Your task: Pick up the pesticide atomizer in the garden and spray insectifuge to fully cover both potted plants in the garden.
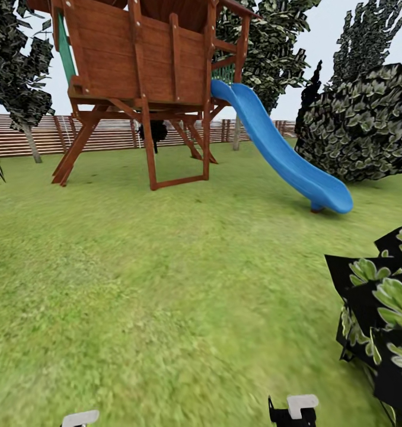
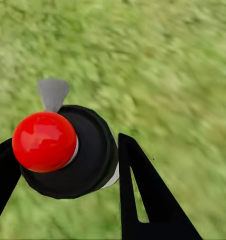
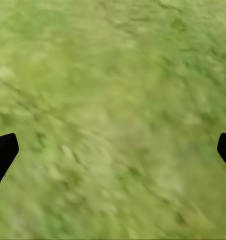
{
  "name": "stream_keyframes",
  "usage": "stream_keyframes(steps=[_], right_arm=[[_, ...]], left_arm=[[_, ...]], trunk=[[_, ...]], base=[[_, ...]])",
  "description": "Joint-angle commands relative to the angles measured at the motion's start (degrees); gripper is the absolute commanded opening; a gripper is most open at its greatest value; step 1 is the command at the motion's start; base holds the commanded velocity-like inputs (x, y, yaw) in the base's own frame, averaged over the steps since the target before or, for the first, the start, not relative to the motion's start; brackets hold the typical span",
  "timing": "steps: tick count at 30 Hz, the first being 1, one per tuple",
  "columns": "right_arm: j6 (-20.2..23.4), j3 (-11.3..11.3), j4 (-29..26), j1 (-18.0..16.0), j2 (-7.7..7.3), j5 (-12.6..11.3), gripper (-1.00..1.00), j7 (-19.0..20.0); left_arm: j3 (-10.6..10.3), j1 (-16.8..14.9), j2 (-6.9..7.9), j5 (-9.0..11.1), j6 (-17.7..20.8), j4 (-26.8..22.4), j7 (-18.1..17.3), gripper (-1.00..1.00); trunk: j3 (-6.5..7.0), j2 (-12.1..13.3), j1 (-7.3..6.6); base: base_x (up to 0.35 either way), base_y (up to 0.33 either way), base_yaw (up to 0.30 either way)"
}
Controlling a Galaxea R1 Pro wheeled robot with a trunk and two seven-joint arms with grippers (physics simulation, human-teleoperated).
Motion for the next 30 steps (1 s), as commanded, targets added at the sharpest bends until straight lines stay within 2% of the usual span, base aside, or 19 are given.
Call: stream_keyframes(steps=[1,30], right_arm=[[-0.09,-0.02,0.05,-0.04,0.0,0.61,1.0,-0.5],[-0.02,-0.02,0.07,0.17,0.0,0.61,1.0,-0.41]], left_arm=[[0.38,-0.04,0.0,-0.6,-0.21,0.06,0.14,-1.0],[0.38,-0.04,0.0,-0.6,-0.19,0.15,0.14,-1.0]], trunk=[[-0.05,-0.02,0.02],[-0.05,-0.02,0.02]], base=[[0.339,0.0,0.0],[0.339,0.0,0.0]])
